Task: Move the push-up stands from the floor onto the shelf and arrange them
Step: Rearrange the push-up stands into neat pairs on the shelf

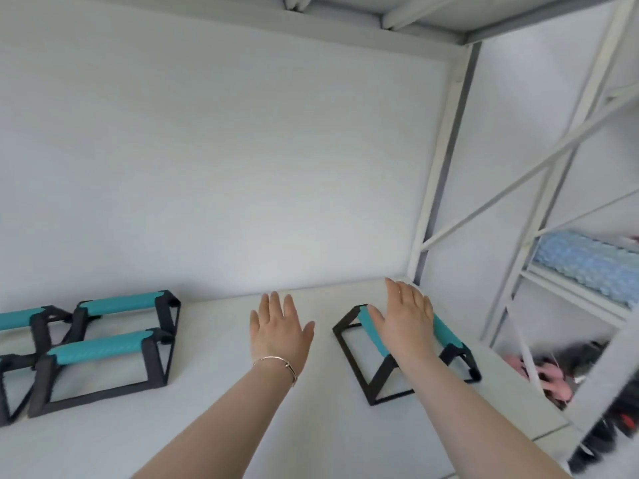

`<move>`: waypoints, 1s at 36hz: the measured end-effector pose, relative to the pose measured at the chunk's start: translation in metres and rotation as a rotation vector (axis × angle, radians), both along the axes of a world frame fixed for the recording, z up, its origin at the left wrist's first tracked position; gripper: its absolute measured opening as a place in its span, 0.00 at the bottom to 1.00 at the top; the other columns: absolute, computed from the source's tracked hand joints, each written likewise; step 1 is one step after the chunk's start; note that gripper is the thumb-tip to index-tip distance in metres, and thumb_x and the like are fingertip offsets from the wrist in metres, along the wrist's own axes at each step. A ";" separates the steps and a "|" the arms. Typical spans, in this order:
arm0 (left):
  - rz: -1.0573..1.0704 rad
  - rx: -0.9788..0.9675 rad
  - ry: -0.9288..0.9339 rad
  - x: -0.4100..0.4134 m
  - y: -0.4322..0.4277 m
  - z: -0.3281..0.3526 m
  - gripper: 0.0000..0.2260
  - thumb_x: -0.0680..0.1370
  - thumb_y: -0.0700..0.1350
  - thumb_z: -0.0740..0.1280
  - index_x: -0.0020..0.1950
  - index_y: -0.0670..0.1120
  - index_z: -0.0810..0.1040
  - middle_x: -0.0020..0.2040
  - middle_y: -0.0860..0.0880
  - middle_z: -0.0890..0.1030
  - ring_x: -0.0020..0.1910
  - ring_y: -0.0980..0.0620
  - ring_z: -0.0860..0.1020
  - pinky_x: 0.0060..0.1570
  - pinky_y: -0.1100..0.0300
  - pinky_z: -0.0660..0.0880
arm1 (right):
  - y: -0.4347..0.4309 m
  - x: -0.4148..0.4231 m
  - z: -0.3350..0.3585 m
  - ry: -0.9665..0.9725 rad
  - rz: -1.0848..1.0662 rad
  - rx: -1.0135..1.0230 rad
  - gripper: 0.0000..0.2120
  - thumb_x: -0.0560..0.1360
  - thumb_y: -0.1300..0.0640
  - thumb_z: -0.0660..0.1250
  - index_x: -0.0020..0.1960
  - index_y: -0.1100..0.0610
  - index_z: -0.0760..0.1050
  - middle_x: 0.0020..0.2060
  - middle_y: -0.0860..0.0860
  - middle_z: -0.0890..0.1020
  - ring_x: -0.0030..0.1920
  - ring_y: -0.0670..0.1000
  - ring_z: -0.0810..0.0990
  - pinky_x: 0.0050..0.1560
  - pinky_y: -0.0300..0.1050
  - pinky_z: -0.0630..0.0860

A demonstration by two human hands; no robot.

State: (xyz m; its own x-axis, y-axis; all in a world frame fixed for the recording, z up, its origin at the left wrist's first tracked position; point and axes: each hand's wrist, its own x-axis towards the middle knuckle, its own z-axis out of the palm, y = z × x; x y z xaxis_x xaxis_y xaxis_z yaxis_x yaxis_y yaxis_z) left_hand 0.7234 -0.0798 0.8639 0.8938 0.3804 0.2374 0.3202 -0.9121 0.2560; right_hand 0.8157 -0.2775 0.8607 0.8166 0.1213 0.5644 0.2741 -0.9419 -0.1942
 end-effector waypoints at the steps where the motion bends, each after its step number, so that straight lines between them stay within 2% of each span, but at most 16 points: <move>1: -0.005 -0.004 0.011 0.007 -0.014 0.000 0.31 0.81 0.61 0.51 0.79 0.45 0.52 0.80 0.43 0.52 0.79 0.43 0.47 0.77 0.47 0.49 | -0.015 0.006 0.001 0.033 -0.031 -0.011 0.31 0.76 0.42 0.66 0.72 0.57 0.69 0.67 0.57 0.76 0.69 0.60 0.71 0.70 0.62 0.65; 4: -0.012 -0.011 0.041 0.025 -0.054 0.001 0.30 0.81 0.62 0.51 0.77 0.45 0.56 0.76 0.44 0.61 0.76 0.43 0.57 0.73 0.49 0.58 | -0.052 0.023 0.000 0.130 -0.098 -0.041 0.30 0.77 0.40 0.61 0.75 0.54 0.65 0.70 0.55 0.73 0.70 0.59 0.68 0.71 0.60 0.63; 6: -0.007 -0.058 0.073 0.037 -0.076 0.002 0.29 0.80 0.64 0.52 0.72 0.45 0.63 0.68 0.45 0.68 0.68 0.44 0.66 0.65 0.51 0.66 | -0.069 0.031 -0.001 0.198 -0.131 -0.056 0.30 0.78 0.39 0.59 0.75 0.53 0.63 0.70 0.54 0.71 0.68 0.59 0.69 0.67 0.58 0.65; 8: 0.004 -0.156 0.136 0.048 -0.096 0.003 0.30 0.78 0.67 0.53 0.67 0.45 0.67 0.63 0.46 0.71 0.63 0.45 0.69 0.59 0.51 0.69 | -0.080 0.039 -0.003 0.284 -0.147 -0.055 0.31 0.79 0.37 0.58 0.75 0.53 0.60 0.69 0.54 0.70 0.65 0.59 0.70 0.62 0.55 0.68; 12: 0.041 -0.378 0.249 0.070 -0.121 0.002 0.37 0.73 0.72 0.57 0.67 0.44 0.67 0.63 0.45 0.73 0.62 0.43 0.72 0.59 0.48 0.73 | -0.090 0.047 -0.009 0.439 -0.123 0.006 0.32 0.77 0.36 0.59 0.74 0.53 0.58 0.65 0.55 0.69 0.59 0.59 0.73 0.53 0.53 0.75; 14: 0.056 -0.500 0.251 0.079 -0.129 0.002 0.40 0.70 0.71 0.62 0.68 0.42 0.66 0.63 0.43 0.74 0.62 0.42 0.74 0.60 0.47 0.75 | -0.093 0.051 -0.014 0.506 -0.099 0.054 0.34 0.76 0.36 0.62 0.73 0.54 0.57 0.62 0.56 0.69 0.56 0.60 0.75 0.51 0.53 0.77; 18: 0.091 -0.679 0.240 0.088 -0.141 0.001 0.42 0.69 0.66 0.71 0.69 0.38 0.61 0.62 0.41 0.75 0.58 0.42 0.78 0.52 0.51 0.78 | -0.095 0.055 -0.018 0.593 -0.077 0.104 0.38 0.74 0.36 0.65 0.73 0.55 0.55 0.57 0.57 0.75 0.52 0.60 0.79 0.47 0.51 0.77; 20: 0.103 -0.725 0.230 0.090 -0.143 -0.001 0.42 0.70 0.62 0.73 0.70 0.37 0.59 0.62 0.41 0.76 0.56 0.42 0.78 0.48 0.54 0.76 | -0.096 0.058 -0.018 0.615 -0.086 0.106 0.38 0.73 0.36 0.66 0.72 0.55 0.55 0.55 0.56 0.79 0.51 0.59 0.80 0.44 0.50 0.75; 22: 0.109 -0.764 0.218 0.089 -0.143 -0.001 0.41 0.72 0.58 0.73 0.71 0.36 0.57 0.63 0.40 0.75 0.58 0.42 0.78 0.47 0.54 0.75 | -0.096 0.060 -0.018 0.621 -0.109 0.108 0.37 0.73 0.35 0.66 0.70 0.56 0.57 0.54 0.55 0.80 0.51 0.59 0.80 0.45 0.50 0.76; 25: 0.100 -0.788 0.210 0.084 -0.141 0.001 0.39 0.73 0.54 0.74 0.72 0.37 0.58 0.64 0.40 0.75 0.59 0.42 0.77 0.52 0.54 0.76 | -0.097 0.062 -0.017 0.621 -0.116 0.109 0.32 0.73 0.34 0.65 0.64 0.57 0.62 0.50 0.55 0.80 0.47 0.58 0.80 0.43 0.50 0.75; 29: 0.068 -0.785 0.200 0.072 -0.126 0.005 0.32 0.73 0.53 0.74 0.68 0.39 0.63 0.60 0.42 0.76 0.54 0.44 0.77 0.47 0.55 0.75 | -0.097 0.059 -0.017 0.610 -0.107 0.095 0.27 0.74 0.34 0.63 0.57 0.56 0.66 0.43 0.52 0.77 0.42 0.56 0.78 0.38 0.48 0.73; 32: 0.030 -0.682 0.224 0.060 -0.104 0.008 0.29 0.73 0.53 0.73 0.66 0.41 0.65 0.59 0.44 0.76 0.49 0.46 0.74 0.45 0.55 0.72 | -0.092 0.055 -0.019 0.603 -0.072 0.077 0.24 0.74 0.33 0.62 0.52 0.54 0.69 0.40 0.51 0.78 0.39 0.53 0.78 0.35 0.46 0.71; 36: -0.034 -0.534 0.238 0.039 -0.069 0.011 0.30 0.74 0.51 0.71 0.72 0.46 0.63 0.59 0.46 0.76 0.51 0.46 0.75 0.48 0.54 0.74 | -0.076 0.047 -0.014 0.604 -0.004 0.050 0.18 0.75 0.39 0.64 0.51 0.54 0.72 0.40 0.50 0.78 0.40 0.54 0.79 0.36 0.45 0.71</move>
State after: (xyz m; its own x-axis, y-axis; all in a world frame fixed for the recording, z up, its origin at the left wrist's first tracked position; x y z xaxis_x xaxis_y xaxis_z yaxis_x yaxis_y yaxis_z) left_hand 0.7629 -0.1489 0.8745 0.9127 0.3626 -0.1885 0.3985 -0.6873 0.6073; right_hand 0.8631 -0.3536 0.8469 0.9947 0.1028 0.0057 0.0980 -0.9285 -0.3582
